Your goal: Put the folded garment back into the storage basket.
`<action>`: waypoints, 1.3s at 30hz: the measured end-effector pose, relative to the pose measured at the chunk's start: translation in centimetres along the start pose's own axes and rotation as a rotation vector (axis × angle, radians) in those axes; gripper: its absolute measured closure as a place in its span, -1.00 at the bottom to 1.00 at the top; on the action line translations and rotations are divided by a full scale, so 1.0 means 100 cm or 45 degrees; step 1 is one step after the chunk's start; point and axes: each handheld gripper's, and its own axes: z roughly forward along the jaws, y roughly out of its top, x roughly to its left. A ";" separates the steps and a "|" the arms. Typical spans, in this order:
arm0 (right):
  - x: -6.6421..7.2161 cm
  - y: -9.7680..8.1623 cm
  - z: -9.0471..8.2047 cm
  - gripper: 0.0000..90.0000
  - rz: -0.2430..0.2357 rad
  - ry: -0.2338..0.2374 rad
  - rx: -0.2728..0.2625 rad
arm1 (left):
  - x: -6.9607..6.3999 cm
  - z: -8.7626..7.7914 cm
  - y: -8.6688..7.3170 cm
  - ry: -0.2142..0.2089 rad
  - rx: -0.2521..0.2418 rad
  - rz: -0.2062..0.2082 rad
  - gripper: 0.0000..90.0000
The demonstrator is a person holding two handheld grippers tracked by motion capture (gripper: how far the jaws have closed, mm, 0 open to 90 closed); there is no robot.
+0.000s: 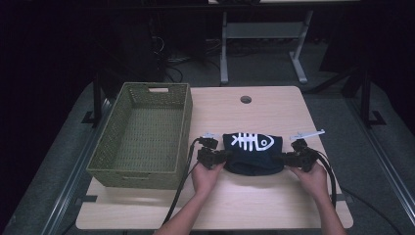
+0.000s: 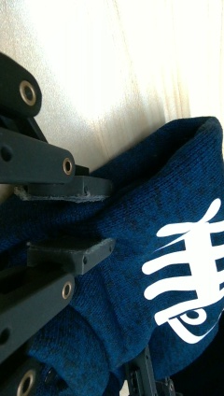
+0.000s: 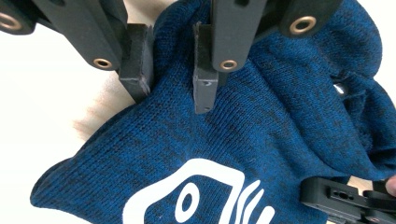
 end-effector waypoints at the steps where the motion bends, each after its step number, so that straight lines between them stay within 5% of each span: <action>1: 0.000 0.000 0.000 0.62 0.000 0.000 0.000 | 0.000 0.000 0.000 0.000 0.000 0.000 0.63; 39: 0.034 0.007 -0.060 0.62 0.031 0.012 -0.163 | -0.032 -0.053 0.030 -0.081 -0.062 0.153 0.66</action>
